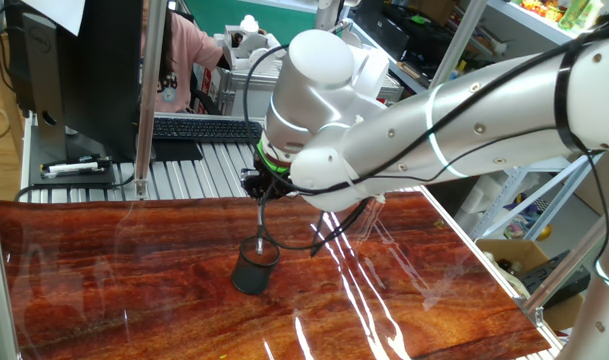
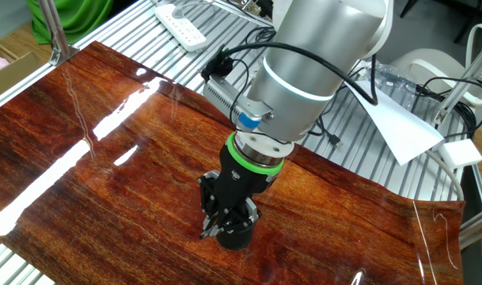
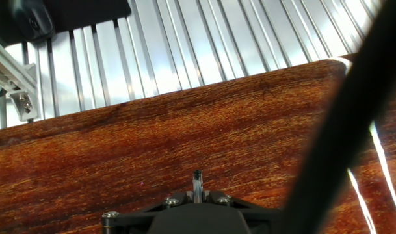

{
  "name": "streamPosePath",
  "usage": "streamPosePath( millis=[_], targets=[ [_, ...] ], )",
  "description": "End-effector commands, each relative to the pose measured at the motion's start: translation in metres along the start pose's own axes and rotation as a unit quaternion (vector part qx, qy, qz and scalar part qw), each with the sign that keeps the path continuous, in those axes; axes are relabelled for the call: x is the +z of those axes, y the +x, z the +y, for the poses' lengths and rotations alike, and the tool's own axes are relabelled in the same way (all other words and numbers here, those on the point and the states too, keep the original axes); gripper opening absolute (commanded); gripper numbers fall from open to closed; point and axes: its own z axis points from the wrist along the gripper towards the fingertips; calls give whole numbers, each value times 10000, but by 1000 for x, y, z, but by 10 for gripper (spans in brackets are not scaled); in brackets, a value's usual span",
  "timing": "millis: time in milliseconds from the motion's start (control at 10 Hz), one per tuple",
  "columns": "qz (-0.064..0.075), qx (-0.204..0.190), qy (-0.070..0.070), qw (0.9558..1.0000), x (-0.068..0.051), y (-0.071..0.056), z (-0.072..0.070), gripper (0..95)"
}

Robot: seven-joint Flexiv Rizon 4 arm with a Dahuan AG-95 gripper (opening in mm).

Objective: Put the pen into the pen holder

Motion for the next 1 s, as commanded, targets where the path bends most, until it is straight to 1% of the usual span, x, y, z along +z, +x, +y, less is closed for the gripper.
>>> streamPosePath(
  millis=[100, 600, 1000],
  targets=[
    [-29, -10, 10, 10000, -1, 1, -1, 0],
    [16, -26, 17, 10000, -4, 3, 0, 0],
    [1, -41, 21, 10000, -5, 4, 0, 0]
  ],
)
